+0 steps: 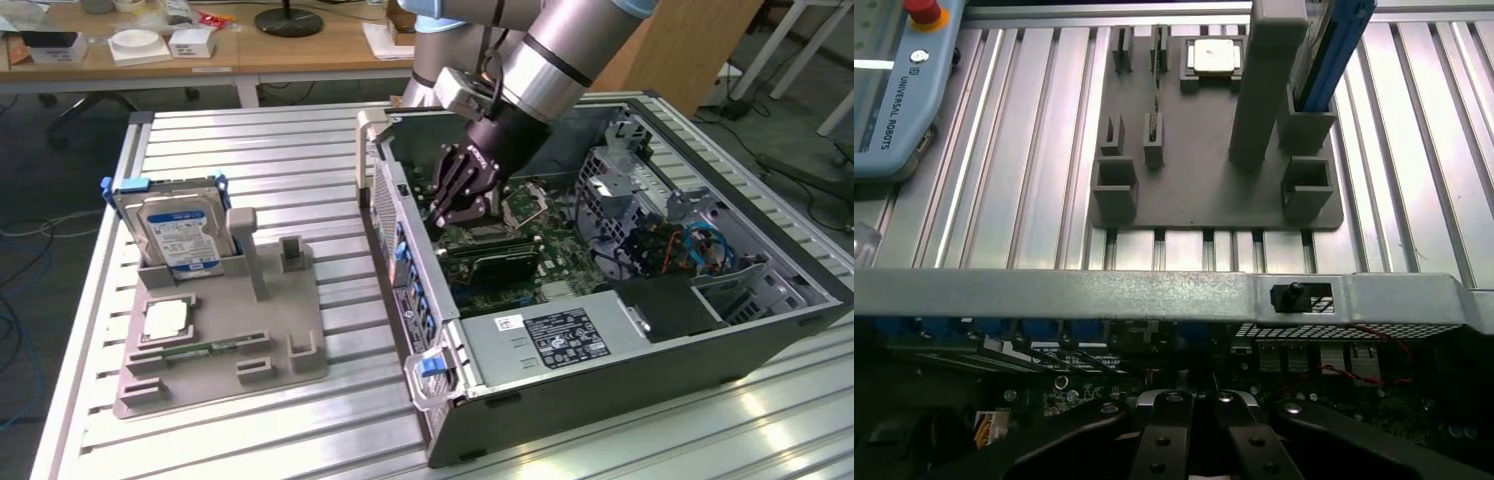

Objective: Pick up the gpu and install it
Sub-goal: 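Press down on the gpu until it lock into place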

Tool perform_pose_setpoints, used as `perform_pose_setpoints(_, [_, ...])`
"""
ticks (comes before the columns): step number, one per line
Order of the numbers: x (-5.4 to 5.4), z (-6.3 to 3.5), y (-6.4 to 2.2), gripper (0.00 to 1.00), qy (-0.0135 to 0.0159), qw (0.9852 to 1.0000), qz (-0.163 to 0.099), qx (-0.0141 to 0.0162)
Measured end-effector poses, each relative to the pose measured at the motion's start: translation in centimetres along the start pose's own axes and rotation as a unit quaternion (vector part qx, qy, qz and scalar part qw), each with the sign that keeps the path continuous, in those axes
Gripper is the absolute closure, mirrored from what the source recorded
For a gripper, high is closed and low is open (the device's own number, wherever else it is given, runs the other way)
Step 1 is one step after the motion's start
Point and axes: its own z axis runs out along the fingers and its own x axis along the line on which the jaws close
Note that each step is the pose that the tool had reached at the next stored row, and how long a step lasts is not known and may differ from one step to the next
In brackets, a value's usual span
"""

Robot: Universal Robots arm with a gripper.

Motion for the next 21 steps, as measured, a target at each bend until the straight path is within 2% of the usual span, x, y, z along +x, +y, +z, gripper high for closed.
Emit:
perform_pose_setpoints(15, [0.43, 0.17, 0.14, 0.90, -0.0003, 1.0000, 0.000, -0.0001])
perform_pose_setpoints(19, [0.29, 0.11, -0.15, 0.90, -0.0004, 1.0000, 0.000, -0.0002])
perform_pose_setpoints(21, [0.29, 0.05, -0.26, 0.90, -0.0003, 1.0000, 0.000, -0.0012])
